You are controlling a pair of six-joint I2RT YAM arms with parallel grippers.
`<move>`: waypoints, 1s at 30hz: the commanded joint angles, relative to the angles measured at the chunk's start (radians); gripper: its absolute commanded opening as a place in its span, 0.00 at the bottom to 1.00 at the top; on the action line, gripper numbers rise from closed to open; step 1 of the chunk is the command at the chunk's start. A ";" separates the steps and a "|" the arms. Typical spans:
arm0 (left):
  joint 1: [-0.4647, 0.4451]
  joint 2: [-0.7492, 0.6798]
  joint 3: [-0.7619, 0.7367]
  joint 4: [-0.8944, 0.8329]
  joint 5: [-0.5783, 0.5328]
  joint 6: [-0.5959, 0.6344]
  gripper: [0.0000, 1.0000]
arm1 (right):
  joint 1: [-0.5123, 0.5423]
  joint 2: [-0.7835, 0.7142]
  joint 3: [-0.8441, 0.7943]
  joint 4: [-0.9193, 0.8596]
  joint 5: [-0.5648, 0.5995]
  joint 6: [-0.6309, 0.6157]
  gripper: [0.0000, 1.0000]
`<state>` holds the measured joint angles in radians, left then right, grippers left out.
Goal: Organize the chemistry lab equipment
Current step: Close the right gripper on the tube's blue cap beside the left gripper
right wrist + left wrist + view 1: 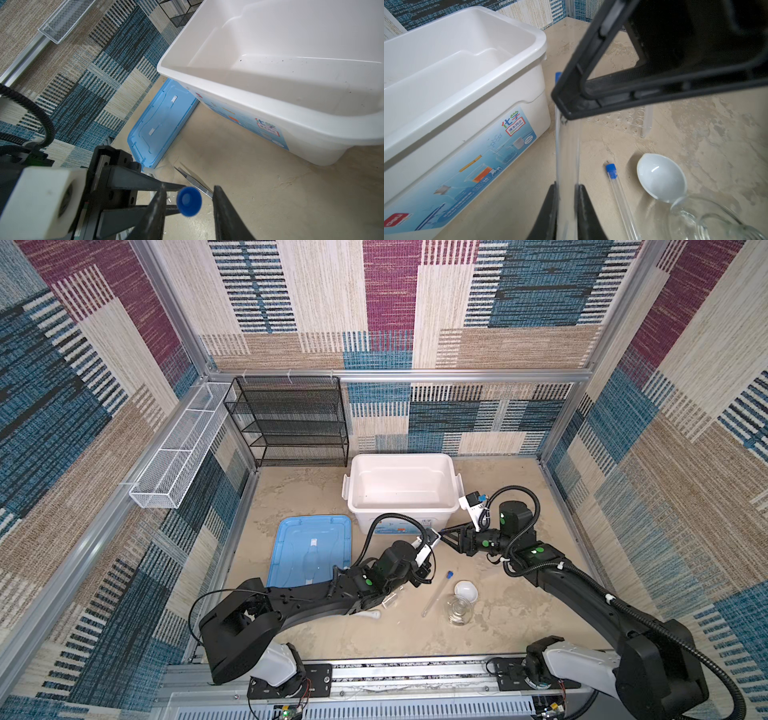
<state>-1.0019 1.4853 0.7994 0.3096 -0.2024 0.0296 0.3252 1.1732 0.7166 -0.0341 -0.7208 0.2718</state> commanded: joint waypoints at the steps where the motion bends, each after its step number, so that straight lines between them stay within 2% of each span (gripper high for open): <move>1: 0.001 -0.005 -0.003 0.045 0.014 0.029 0.16 | 0.001 0.003 -0.005 0.050 -0.020 0.017 0.39; 9: 0.000 0.003 0.003 0.054 0.013 0.032 0.16 | 0.002 0.003 -0.011 0.054 -0.037 0.020 0.37; 20: 0.000 0.018 0.012 0.049 0.009 0.029 0.16 | 0.003 0.008 -0.020 0.064 -0.055 0.022 0.26; 28: 0.000 0.017 0.005 0.046 -0.015 0.006 0.19 | 0.003 -0.027 -0.017 0.023 0.024 -0.006 0.16; 30: 0.000 0.011 -0.001 0.045 -0.027 -0.004 0.24 | 0.002 -0.044 -0.016 0.006 0.060 -0.012 0.15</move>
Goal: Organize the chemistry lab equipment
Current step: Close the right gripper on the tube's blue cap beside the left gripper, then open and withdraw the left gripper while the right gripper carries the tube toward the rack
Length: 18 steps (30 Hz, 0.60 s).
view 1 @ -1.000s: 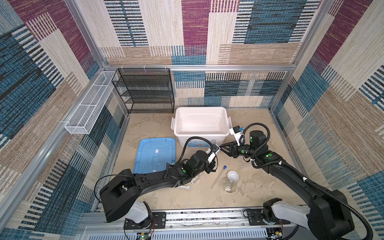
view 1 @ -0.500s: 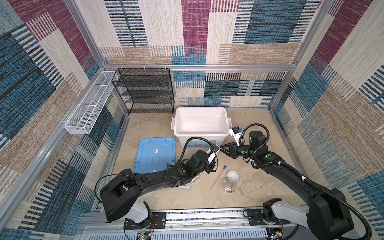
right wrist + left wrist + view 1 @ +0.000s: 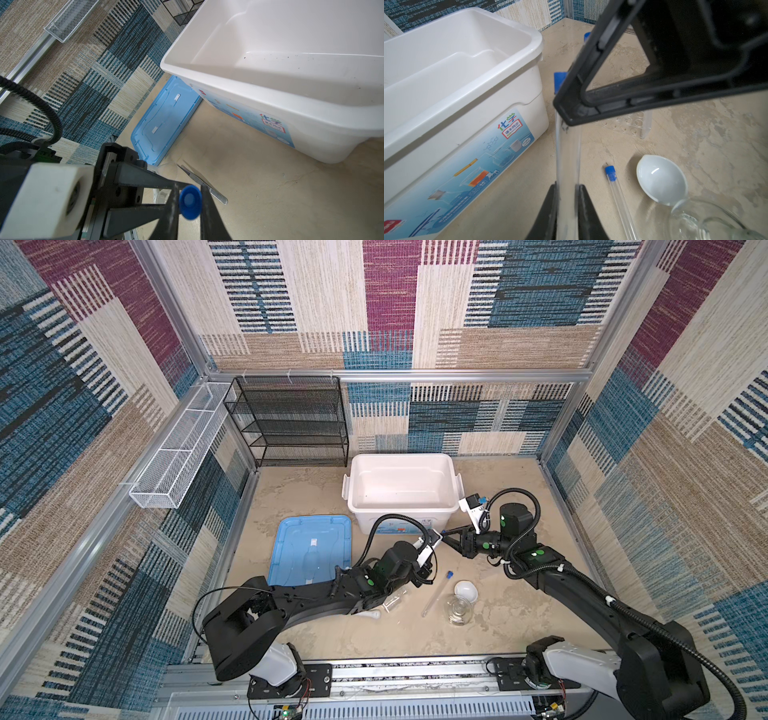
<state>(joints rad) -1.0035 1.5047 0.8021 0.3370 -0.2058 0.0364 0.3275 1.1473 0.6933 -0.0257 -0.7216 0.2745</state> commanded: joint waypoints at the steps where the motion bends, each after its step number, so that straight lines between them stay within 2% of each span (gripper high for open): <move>1: 0.001 -0.009 -0.005 0.015 -0.033 -0.016 0.32 | -0.001 -0.027 0.010 -0.011 0.077 -0.017 0.14; 3: 0.002 -0.014 -0.008 0.012 -0.051 -0.028 0.55 | -0.001 -0.046 0.018 -0.033 0.103 -0.020 0.13; 4: 0.001 -0.017 -0.010 0.008 -0.057 -0.031 0.63 | -0.001 -0.056 0.024 -0.051 0.119 -0.023 0.13; 6: 0.001 -0.023 -0.016 0.005 -0.064 -0.036 0.72 | 0.000 -0.078 0.033 -0.096 0.165 -0.026 0.12; 10: 0.002 -0.032 -0.020 -0.023 -0.076 -0.039 0.80 | 0.000 -0.145 0.048 -0.204 0.298 -0.032 0.12; 18: 0.001 -0.040 -0.023 -0.107 -0.101 -0.050 0.84 | 0.023 -0.216 0.082 -0.377 0.533 -0.041 0.11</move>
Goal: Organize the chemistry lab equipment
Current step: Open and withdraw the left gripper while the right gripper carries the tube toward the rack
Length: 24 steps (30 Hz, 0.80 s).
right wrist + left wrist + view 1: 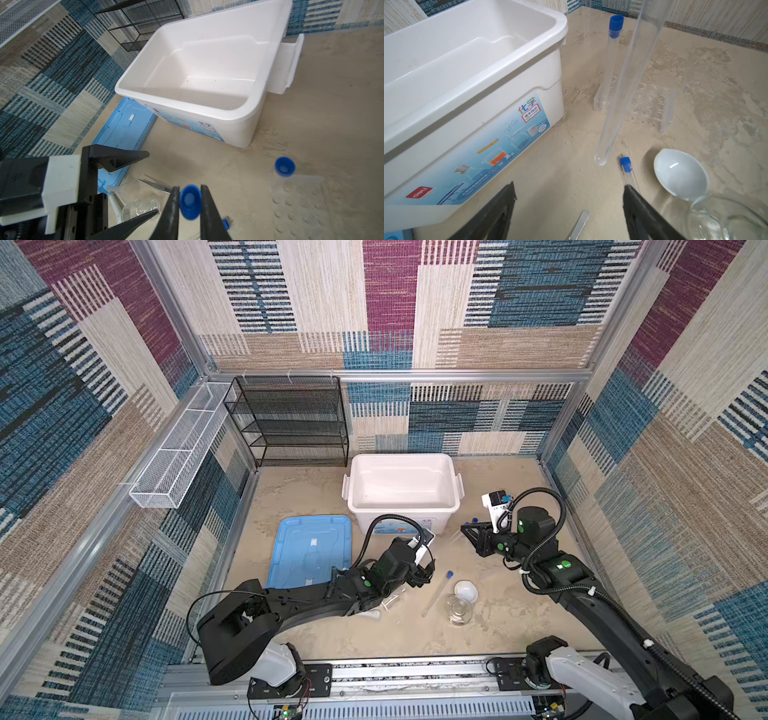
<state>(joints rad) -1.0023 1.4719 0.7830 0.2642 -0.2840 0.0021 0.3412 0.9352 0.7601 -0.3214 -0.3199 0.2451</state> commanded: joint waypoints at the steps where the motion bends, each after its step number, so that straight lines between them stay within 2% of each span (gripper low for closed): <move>1: 0.000 -0.008 -0.007 -0.040 -0.023 -0.017 0.85 | 0.016 -0.004 0.022 -0.095 0.164 -0.014 0.11; 17: 0.000 0.012 -0.001 -0.095 -0.001 -0.057 0.86 | 0.065 0.011 0.048 -0.140 0.522 -0.052 0.10; 24: -0.004 0.055 0.040 -0.157 0.026 -0.051 0.86 | 0.076 0.020 0.051 -0.114 0.557 -0.076 0.09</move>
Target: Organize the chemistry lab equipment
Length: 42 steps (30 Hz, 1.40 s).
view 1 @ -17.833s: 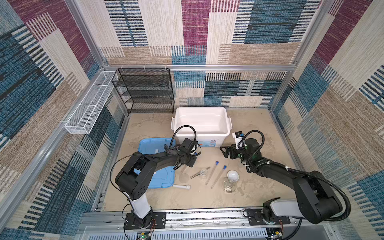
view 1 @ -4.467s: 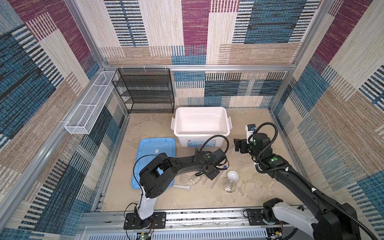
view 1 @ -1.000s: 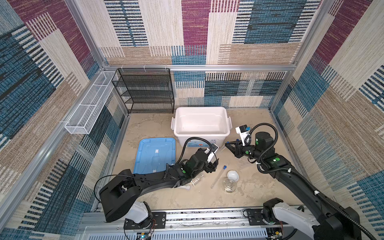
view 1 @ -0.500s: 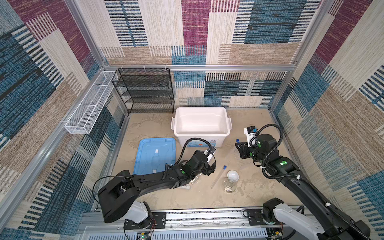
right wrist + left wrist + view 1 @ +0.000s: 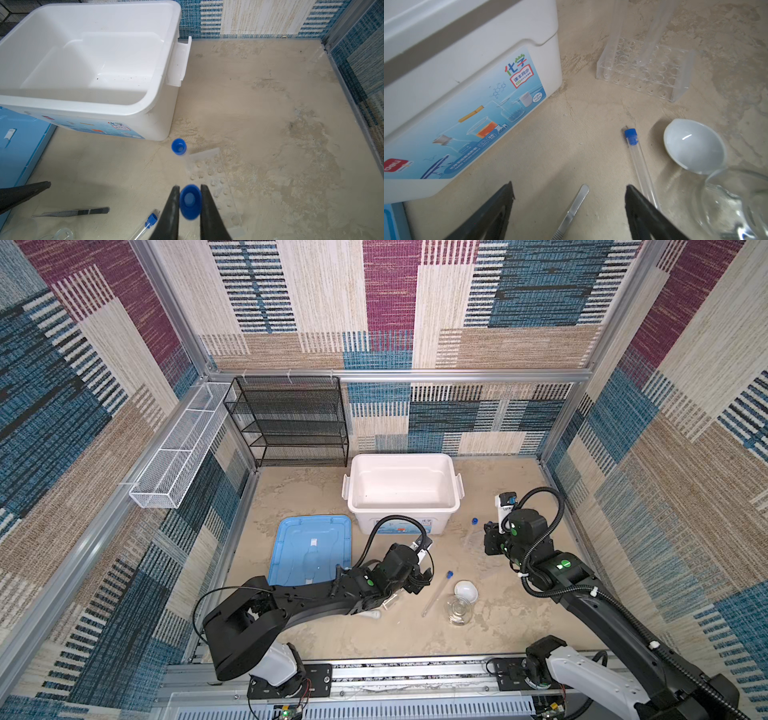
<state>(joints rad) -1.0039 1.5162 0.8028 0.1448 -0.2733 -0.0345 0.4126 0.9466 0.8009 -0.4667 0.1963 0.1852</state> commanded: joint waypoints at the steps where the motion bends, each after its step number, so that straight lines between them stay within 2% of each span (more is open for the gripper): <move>1: -0.004 0.015 0.025 -0.045 0.015 -0.013 0.86 | 0.007 0.014 0.009 0.036 0.038 -0.021 0.09; 36: -0.032 0.078 0.070 -0.088 0.022 0.010 0.85 | 0.029 0.099 -0.045 0.104 0.052 -0.050 0.08; 42: -0.044 0.096 0.083 -0.115 0.030 0.008 0.82 | 0.031 0.100 -0.062 0.120 0.057 -0.050 0.08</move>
<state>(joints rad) -1.0431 1.6058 0.8749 0.0505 -0.2546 -0.0299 0.4412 1.0451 0.7441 -0.3832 0.2352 0.1375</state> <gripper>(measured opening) 0.824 0.182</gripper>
